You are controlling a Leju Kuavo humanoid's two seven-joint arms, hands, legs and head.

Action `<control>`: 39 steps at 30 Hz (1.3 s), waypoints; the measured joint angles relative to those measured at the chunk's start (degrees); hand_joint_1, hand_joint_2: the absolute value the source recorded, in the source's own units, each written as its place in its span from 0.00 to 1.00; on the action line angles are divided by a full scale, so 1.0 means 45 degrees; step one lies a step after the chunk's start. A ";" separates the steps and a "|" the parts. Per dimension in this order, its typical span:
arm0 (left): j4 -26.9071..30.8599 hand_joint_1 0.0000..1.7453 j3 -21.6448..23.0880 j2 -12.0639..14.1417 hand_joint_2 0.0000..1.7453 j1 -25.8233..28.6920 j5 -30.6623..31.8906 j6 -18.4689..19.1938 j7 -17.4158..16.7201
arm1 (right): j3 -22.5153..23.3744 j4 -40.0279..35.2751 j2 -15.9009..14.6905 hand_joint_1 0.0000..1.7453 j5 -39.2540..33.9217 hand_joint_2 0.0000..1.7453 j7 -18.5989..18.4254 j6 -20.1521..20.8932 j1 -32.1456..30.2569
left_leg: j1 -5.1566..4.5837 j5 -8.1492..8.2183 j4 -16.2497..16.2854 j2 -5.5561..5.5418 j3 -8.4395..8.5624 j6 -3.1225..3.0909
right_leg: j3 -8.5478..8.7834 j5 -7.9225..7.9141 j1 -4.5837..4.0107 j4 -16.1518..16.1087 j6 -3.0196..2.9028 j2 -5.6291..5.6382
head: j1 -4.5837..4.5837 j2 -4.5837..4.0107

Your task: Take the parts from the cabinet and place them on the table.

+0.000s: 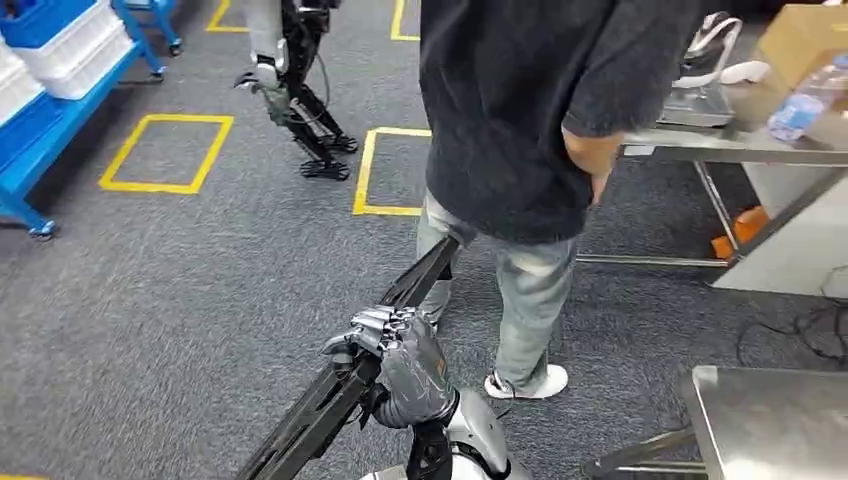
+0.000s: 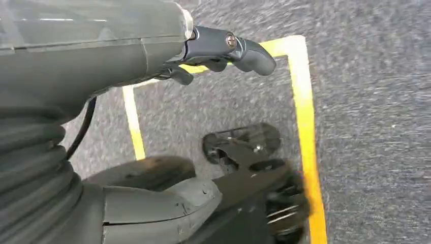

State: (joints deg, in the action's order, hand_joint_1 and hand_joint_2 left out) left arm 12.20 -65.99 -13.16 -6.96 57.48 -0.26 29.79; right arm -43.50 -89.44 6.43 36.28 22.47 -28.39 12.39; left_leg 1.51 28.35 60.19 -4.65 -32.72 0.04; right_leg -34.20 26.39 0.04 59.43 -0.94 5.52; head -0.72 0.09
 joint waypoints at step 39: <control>0.0000 0.00 -0.0005 0.0005 1.00 0.0001 -0.0053 0.0015 0.0015 | -0.0005 -0.0092 -0.0004 1.00 -0.0044 1.00 0.0019 -0.0053 0.0114 | -0.0099 -0.0159 -0.0360 0.1150 0.0161 -0.0514 | -0.1561 0.1463 -0.0025 0.2870 0.0453 -0.1099 | -0.0005 -0.0004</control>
State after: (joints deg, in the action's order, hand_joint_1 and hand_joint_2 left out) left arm 12.20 -66.01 -13.14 -6.95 57.24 -0.20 29.86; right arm -43.52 -89.85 6.41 36.09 22.56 -28.63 12.91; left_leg 1.06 27.63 58.57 0.52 -31.99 -2.27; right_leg -41.22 32.98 -0.07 72.34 1.09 0.57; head -0.74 0.07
